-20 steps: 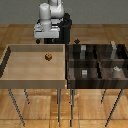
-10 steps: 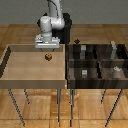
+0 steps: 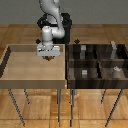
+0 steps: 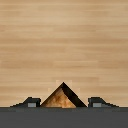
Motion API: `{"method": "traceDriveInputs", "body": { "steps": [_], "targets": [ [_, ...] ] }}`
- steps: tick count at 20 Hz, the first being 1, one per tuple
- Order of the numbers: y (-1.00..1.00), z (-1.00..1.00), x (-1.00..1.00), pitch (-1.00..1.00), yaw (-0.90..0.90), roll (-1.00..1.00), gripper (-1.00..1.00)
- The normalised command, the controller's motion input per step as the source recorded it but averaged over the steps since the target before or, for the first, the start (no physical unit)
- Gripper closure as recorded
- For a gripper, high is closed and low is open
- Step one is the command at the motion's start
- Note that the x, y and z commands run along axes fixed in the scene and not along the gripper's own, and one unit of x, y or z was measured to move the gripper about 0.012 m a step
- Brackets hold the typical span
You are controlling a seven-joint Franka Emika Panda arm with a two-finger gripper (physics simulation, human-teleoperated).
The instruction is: Place the loaf of bread into the appropriate compartment.
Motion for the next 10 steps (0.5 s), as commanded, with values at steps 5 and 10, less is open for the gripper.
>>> {"method": "traceDriveInputs", "body": {
  "steps": [5, 10],
  "targets": [
    [0.0, 0.4, 0.0, 0.0, 0.0, 0.0, 1.0],
    [0.0, 1.0, 0.0, 0.0, 0.0, 0.0, 1.0]
  ]
}}
